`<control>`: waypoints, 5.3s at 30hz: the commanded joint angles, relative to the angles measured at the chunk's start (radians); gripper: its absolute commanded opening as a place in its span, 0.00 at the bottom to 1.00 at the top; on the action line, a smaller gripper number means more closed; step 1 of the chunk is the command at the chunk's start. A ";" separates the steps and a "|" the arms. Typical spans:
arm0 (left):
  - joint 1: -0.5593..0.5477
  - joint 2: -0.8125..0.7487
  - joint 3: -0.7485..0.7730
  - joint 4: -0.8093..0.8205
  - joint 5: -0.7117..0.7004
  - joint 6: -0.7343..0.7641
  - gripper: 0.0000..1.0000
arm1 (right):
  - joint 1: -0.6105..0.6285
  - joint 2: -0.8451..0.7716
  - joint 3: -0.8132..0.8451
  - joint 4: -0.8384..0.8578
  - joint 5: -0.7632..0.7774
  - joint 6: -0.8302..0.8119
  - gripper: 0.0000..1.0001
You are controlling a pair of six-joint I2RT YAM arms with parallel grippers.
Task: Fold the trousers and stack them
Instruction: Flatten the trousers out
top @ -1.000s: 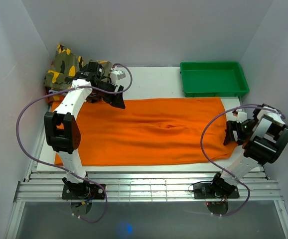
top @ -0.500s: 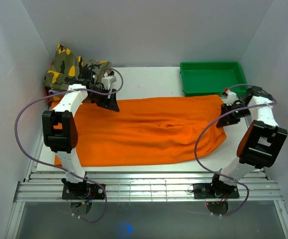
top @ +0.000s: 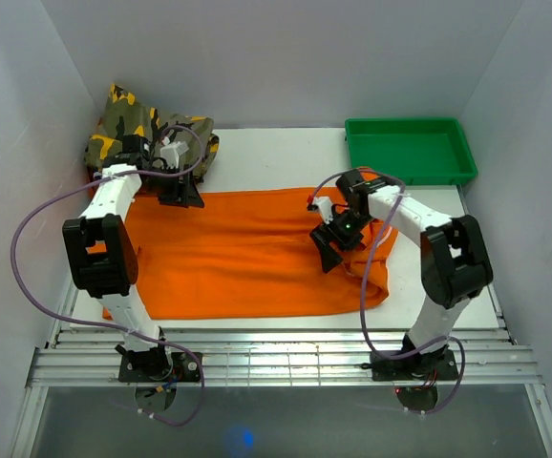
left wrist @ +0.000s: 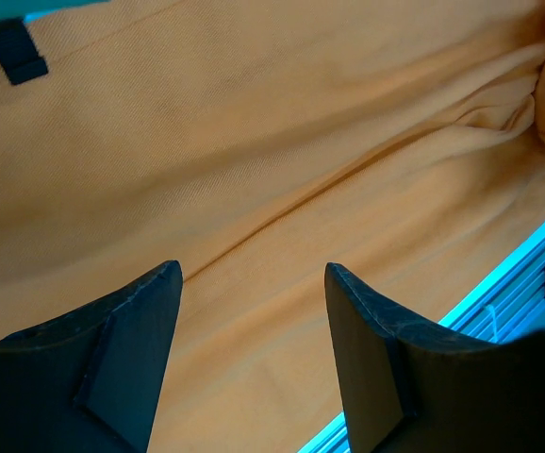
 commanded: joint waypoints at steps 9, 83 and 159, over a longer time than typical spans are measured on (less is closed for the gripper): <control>0.012 -0.070 -0.087 0.044 0.065 -0.005 0.72 | -0.223 -0.329 -0.004 -0.009 0.142 0.006 0.75; -0.012 -0.065 -0.233 0.087 0.094 -0.012 0.69 | -0.094 -0.186 0.092 -0.214 0.092 -0.089 0.78; 0.147 0.002 -0.216 -0.039 -0.159 0.044 0.66 | -0.828 0.075 -0.204 0.254 0.487 -0.363 0.46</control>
